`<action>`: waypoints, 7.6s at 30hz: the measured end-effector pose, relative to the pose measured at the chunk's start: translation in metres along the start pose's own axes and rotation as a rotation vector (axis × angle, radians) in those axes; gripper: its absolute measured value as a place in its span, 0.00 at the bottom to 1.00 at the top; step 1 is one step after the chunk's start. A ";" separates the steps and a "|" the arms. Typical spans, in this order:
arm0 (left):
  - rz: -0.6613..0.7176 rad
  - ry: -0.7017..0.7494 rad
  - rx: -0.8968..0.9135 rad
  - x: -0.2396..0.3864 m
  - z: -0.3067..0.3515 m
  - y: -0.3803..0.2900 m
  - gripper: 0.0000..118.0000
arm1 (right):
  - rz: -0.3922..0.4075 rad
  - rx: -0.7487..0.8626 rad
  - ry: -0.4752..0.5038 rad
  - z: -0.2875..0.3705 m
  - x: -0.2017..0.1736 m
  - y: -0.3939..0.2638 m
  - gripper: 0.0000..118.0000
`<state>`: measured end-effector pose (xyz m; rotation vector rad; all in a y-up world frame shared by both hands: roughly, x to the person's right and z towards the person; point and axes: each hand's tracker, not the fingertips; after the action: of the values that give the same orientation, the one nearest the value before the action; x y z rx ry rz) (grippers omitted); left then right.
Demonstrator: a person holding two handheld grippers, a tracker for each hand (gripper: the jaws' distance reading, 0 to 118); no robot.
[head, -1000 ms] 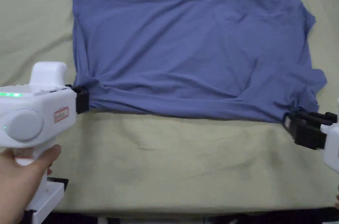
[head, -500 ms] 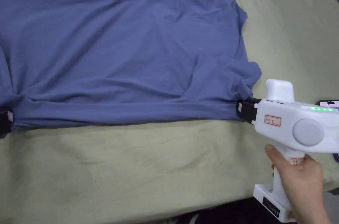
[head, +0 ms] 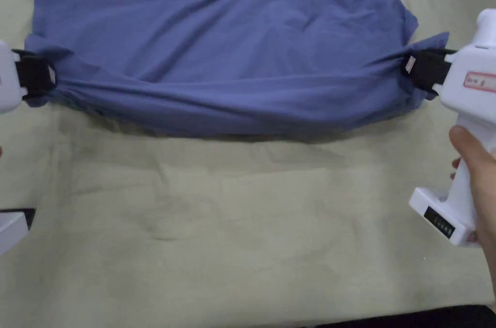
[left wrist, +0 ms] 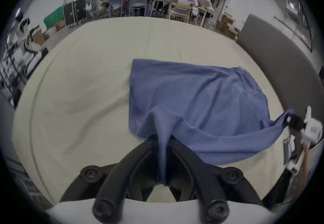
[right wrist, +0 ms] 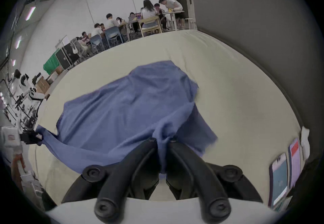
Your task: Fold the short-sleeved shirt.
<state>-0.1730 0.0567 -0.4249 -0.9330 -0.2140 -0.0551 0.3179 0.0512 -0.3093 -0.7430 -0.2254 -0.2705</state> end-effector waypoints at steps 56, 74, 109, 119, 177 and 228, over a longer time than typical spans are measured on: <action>-0.045 -0.038 -0.094 -0.026 -0.111 -0.016 0.58 | 0.134 -0.118 0.070 0.033 -0.040 -0.087 0.02; 0.055 -0.164 -0.030 -0.047 -0.066 0.001 0.05 | 0.070 -0.237 -0.017 -0.081 0.018 -0.042 1.00; 0.037 -0.166 -0.169 -0.061 -0.004 -0.098 0.05 | 0.115 -0.277 0.074 0.017 0.049 -0.088 0.14; 0.080 -0.019 -0.114 -0.071 0.023 -0.099 0.73 | 0.185 -0.289 0.022 0.028 0.036 -0.093 1.00; -0.068 -0.073 0.012 -0.026 -0.083 0.134 0.00 | -0.005 -0.203 0.086 -0.137 0.003 0.118 1.00; -0.058 0.020 -0.243 -0.040 -0.017 -0.064 0.02 | 0.155 -0.228 -0.010 0.016 0.038 -0.079 0.02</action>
<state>-0.2182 0.0028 -0.3924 -1.1673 -0.2189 -0.1460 0.3271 0.0003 -0.2364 -0.9828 -0.1462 -0.1462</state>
